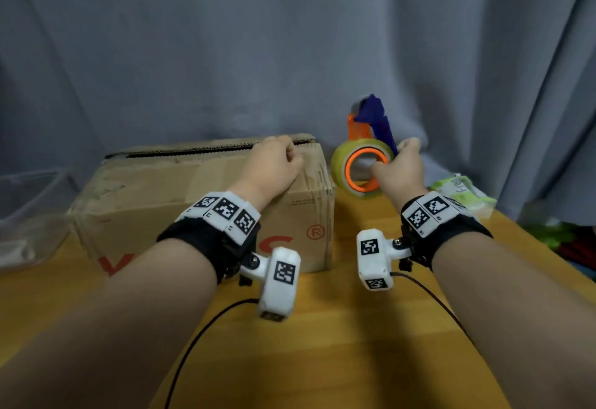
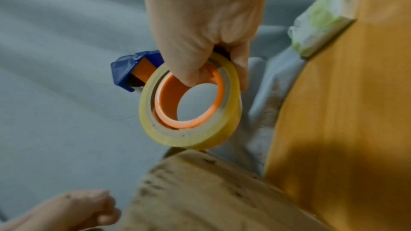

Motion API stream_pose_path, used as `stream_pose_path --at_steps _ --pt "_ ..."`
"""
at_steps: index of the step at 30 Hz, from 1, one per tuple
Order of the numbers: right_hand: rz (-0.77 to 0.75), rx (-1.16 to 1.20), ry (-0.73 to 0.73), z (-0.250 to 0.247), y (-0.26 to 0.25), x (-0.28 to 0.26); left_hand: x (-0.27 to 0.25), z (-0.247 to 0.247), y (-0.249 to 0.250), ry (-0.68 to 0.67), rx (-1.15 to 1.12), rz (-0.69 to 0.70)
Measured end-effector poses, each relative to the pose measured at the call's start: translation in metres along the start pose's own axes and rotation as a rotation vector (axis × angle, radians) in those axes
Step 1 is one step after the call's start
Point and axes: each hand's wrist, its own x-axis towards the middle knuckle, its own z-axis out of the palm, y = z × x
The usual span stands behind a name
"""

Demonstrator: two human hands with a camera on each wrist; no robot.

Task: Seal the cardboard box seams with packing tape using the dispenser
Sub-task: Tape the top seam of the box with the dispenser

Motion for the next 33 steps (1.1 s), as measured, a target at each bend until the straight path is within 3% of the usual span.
stream_pose_path --at_steps 2,4,7,10,15,22,27,33 --pt "-0.091 -0.014 0.024 -0.019 -0.028 -0.008 -0.003 -0.016 0.003 0.014 -0.072 -0.007" --pt "-0.189 -0.081 0.017 -0.033 -0.053 -0.016 -0.006 -0.037 0.010 0.022 -0.284 -0.026" --pt "-0.371 -0.154 -0.055 -0.035 -0.085 -0.034 -0.014 -0.079 0.024 -0.052 -0.752 -0.199" --pt "-0.531 -0.154 -0.083 -0.021 -0.107 -0.048 -0.029 -0.117 0.026 -0.126 -0.921 -0.352" --pt "-0.595 -0.159 -0.060 0.014 -0.135 -0.069 -0.054 -0.161 0.000 -0.106 -0.899 -0.404" --pt "-0.646 -0.208 -0.128 0.061 -0.152 -0.088 -0.065 -0.186 -0.047 -0.079 -0.922 -0.392" --pt "-0.619 -0.195 -0.217 0.079 -0.151 -0.092 -0.064 -0.189 -0.066 -0.087 -0.882 -0.423" --pt "-0.551 -0.129 -0.459 0.082 -0.150 -0.094 -0.043 -0.198 -0.065 -0.066 -0.597 -0.501"
